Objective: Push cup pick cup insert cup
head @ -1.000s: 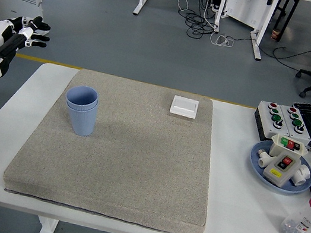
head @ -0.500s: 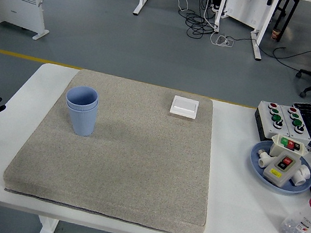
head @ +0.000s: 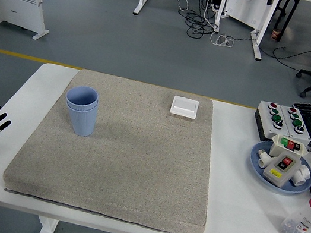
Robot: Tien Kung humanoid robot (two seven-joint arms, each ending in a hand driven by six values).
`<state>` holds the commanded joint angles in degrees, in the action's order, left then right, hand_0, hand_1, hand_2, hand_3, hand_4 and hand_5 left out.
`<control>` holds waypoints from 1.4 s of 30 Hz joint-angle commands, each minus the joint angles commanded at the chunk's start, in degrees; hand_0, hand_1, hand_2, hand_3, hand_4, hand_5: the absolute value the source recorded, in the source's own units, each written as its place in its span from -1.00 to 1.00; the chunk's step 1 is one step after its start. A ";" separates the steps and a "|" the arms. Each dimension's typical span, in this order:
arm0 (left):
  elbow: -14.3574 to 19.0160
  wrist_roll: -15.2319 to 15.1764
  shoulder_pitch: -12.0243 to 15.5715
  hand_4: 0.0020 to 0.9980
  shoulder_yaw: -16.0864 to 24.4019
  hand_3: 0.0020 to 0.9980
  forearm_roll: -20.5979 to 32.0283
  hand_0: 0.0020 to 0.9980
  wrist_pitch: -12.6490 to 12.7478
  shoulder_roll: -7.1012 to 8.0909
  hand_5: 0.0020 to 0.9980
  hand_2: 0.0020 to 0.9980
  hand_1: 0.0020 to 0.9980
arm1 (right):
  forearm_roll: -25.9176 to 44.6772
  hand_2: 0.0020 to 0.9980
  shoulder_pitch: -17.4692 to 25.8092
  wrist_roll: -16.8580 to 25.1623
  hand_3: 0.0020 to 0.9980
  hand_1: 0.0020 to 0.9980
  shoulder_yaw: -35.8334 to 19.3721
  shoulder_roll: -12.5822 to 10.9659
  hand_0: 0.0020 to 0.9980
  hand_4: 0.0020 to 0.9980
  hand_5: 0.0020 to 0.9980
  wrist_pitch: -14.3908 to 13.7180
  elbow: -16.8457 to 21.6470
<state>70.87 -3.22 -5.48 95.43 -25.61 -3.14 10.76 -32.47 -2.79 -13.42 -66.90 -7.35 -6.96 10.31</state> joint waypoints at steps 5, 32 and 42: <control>-0.39 0.10 -0.24 0.11 0.00 0.21 -0.27 0.26 -0.06 -0.28 1.00 0.32 0.29 | -0.03 0.30 0.12 0.01 0.16 0.30 0.13 -0.02 0.45 -0.75 -0.04 0.00 0.00; -1.90 1.50 -0.81 0.12 0.41 0.25 0.60 0.19 -1.14 -0.71 1.00 0.39 0.35 | -0.02 0.30 -0.26 0.12 0.16 0.30 0.03 -0.03 0.45 -0.75 -0.05 0.08 0.00; -3.76 1.83 -0.83 0.12 0.37 0.38 7.69 0.49 -4.98 -0.86 1.00 0.56 0.53 | -0.40 0.30 -0.33 0.06 0.16 0.30 -0.19 -0.04 0.45 -0.75 -0.05 0.06 0.00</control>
<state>67.11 -1.40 -6.31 95.80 -17.92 -8.12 9.90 -32.87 -3.12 -13.35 -67.09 -7.39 -6.90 10.31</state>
